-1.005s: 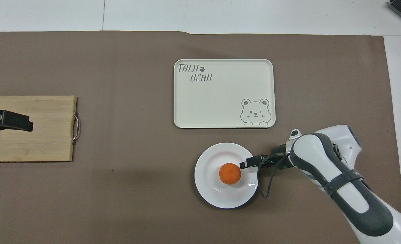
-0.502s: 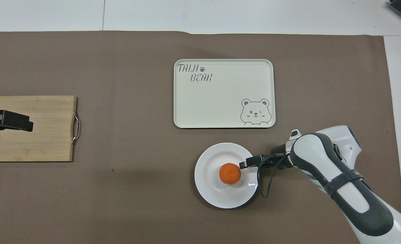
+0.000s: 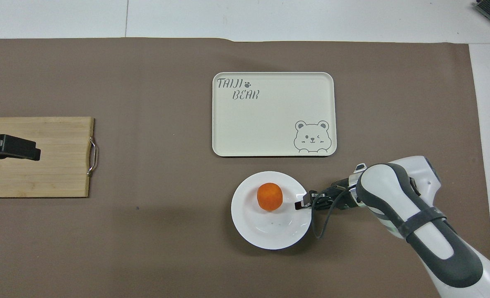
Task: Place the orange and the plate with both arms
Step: 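Slide the plate with the right gripper onto the bear tray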
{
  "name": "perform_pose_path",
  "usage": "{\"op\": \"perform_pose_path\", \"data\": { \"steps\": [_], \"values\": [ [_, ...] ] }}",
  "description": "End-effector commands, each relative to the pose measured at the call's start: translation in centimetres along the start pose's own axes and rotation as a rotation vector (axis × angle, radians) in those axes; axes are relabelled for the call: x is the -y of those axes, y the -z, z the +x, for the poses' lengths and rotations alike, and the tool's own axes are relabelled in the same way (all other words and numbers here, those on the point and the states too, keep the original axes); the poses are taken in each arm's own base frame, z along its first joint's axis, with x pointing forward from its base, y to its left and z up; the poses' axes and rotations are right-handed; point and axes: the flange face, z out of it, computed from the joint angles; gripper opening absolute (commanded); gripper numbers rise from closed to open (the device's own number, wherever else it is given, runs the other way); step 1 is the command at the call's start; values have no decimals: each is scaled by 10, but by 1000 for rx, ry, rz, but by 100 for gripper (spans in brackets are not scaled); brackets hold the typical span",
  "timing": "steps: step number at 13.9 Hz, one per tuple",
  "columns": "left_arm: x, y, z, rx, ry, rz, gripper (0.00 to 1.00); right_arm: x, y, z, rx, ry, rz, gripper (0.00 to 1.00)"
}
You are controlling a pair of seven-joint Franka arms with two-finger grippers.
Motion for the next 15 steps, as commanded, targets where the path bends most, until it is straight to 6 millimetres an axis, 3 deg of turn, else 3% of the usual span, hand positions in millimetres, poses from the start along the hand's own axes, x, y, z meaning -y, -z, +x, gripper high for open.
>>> {"op": "perform_pose_path", "data": {
  "steps": [1, 6, 8, 15],
  "values": [
    [2, 4, -1, 3, 1, 13, 100, 3, 11, 3, 8, -21, 77, 0],
    [2, 4, -1, 3, 1, 13, 100, 3, 24, 11, -49, 206, 152, 0],
    [2, 4, -1, 3, 3, 13, 100, 3, 36, 23, -89, 276, 171, 0],
    [2, 4, -1, 3, 1, 13, 100, 49, 79, 99, -165, 287, 162, 0]
  ]
}}
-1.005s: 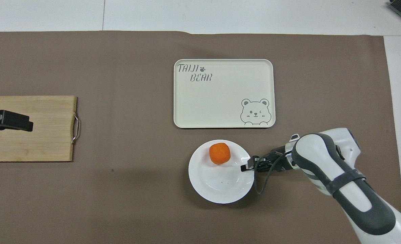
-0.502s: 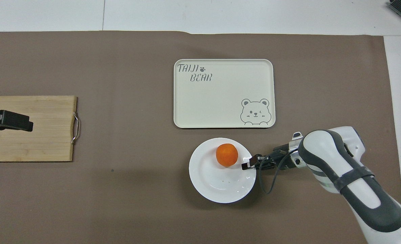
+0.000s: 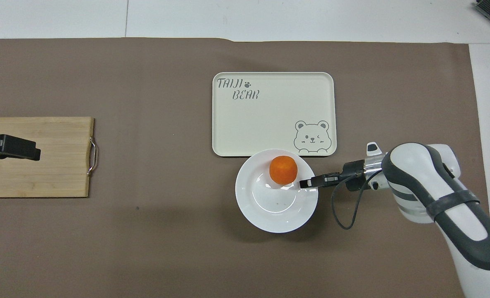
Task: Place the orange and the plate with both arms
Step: 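Slide the plate with the right gripper onto the bear tray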
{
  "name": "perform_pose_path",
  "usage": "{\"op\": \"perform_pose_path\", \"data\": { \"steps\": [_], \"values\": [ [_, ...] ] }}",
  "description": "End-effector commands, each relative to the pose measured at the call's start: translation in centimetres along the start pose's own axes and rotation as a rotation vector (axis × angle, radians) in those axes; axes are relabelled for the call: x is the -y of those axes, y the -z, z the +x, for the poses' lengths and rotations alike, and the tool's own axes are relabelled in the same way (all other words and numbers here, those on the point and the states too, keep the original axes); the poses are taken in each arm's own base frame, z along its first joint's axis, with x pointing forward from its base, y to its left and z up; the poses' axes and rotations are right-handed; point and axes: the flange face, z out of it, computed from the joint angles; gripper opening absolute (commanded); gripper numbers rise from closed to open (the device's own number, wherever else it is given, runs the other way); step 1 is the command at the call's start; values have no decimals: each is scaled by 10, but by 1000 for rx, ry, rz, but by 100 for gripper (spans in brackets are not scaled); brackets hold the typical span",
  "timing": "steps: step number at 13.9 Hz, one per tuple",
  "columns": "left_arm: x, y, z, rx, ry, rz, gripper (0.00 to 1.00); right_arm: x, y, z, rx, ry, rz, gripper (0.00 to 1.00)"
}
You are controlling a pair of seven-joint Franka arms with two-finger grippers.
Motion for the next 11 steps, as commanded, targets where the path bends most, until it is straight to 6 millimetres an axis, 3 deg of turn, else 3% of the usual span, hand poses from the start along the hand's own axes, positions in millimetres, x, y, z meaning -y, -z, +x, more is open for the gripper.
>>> {"op": "perform_pose_path", "data": {
  "steps": [1, 7, 8, 11],
  "values": [
    [2, 3, -1, 5, 2, 13, 100, 13, 10, 46, -33, -25, 22, 0],
    [2, 5, -1, 2, 1, 13, 100, 32, 21, 116, -85, -15, -18, 0],
    [2, 4, -1, 3, 1, 13, 100, 22, 20, 124, -86, -26, -26, 0],
    [2, 4, -1, 3, 3, 13, 100, 21, 1, 149, -96, 28, -162, 0]
  ]
}}
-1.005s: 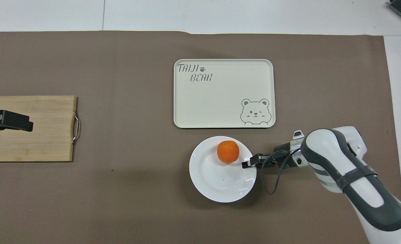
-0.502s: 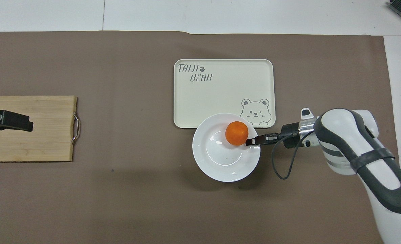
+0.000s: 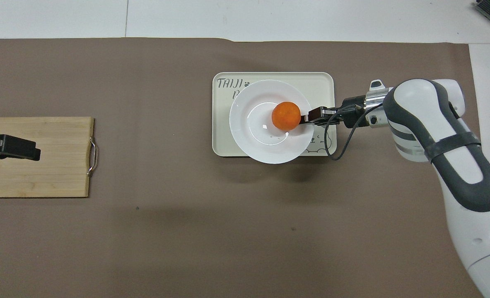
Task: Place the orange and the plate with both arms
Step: 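Slide the plate with the right gripper onto the bear tray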
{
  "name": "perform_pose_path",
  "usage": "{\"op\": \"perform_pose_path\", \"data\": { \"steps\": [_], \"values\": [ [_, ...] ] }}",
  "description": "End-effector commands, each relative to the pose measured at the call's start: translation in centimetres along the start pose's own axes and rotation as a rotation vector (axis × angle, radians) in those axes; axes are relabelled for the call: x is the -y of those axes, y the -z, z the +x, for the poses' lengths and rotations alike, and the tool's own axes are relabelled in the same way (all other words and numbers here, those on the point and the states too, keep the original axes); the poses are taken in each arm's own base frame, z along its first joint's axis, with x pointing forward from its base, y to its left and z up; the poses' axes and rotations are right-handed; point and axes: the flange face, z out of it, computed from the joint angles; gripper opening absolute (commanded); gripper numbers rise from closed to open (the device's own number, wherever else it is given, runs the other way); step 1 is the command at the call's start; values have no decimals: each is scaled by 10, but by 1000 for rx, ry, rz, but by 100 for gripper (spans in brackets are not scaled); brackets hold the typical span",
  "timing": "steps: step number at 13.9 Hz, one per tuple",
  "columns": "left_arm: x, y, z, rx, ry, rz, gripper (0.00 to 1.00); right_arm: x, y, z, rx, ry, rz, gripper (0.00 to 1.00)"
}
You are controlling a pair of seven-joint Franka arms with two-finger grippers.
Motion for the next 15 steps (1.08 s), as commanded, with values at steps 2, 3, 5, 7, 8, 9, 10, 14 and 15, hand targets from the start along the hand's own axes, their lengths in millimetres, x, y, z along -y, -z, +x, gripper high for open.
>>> {"op": "perform_pose_path", "data": {
  "steps": [2, 3, 5, 7, 8, 9, 10, 14, 15],
  "values": [
    [2, 4, -1, 3, 1, 13, 100, -3, -28, 39, -7, 46, -97, 0],
    [2, 3, -1, 5, 2, 13, 100, -4, -28, 42, -6, 56, -117, 0],
    [2, 4, -1, 3, 1, 13, 100, -6, -29, 40, 12, 64, -130, 0],
    [2, 4, -1, 3, 1, 13, 100, -13, -25, 38, 32, 78, -167, 0],
    [2, 3, -1, 5, 2, 13, 100, -19, -24, 36, 37, 71, -172, 0],
    [2, 4, -1, 3, 1, 13, 100, -22, -24, 34, 44, 64, -170, 0],
    [2, 4, -1, 3, 1, 13, 100, -25, -26, 30, 53, 59, -170, 0],
    [2, 3, -1, 5, 3, 13, 100, -35, -44, 15, 88, 42, -186, 0],
    [2, 5, -1, 2, 1, 13, 100, -35, -44, 14, 91, 39, -186, 0]
  ]
}}
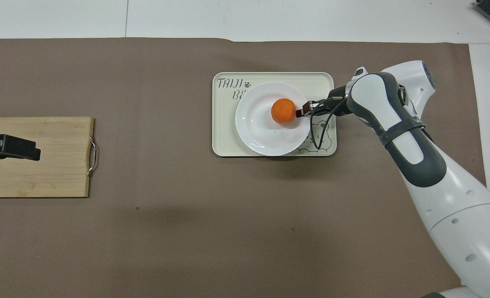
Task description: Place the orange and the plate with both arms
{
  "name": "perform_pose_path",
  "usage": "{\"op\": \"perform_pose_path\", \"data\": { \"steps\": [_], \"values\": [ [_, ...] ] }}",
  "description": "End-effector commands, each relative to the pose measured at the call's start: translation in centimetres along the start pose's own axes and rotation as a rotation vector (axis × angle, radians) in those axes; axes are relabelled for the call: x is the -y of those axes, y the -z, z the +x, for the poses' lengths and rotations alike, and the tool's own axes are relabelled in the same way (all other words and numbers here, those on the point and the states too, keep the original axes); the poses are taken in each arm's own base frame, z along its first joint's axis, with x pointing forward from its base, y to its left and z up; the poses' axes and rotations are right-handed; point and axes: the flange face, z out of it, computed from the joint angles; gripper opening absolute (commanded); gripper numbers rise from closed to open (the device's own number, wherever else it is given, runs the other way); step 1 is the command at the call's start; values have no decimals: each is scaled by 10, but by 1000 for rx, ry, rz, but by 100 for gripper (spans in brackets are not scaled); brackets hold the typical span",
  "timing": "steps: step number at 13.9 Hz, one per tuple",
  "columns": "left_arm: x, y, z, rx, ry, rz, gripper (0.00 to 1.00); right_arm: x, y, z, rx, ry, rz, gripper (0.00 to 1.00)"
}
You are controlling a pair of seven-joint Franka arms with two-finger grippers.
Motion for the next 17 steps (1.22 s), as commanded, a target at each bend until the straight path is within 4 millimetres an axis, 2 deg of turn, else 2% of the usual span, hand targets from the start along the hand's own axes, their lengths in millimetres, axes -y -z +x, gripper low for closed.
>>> {"op": "perform_pose_path", "data": {
  "steps": [1, 2, 3, 5, 8, 15, 17],
  "values": [
    [2, 4, -1, 3, 1, 13, 100, 1, -3, -6, 20, -22, -16, 21],
    [2, 5, -1, 2, 1, 13, 100, 1, -1, -5, 24, -18, -28, 65],
    [2, 5, -1, 2, 3, 13, 100, 0, 1, -5, 32, -5, -48, 100],
    [2, 4, -1, 3, 3, 13, 100, -2, 9, -4, 41, 7, -71, 100],
    [2, 5, -1, 2, 1, 13, 100, 13, 37, -2, 29, -9, -139, 100],
    [2, 4, -1, 3, 3, 13, 100, 59, 132, -8, -9, -8, -448, 100],
    [2, 4, -1, 3, 1, 13, 100, 69, 151, -13, 3, 23, -526, 100]
  ]
}}
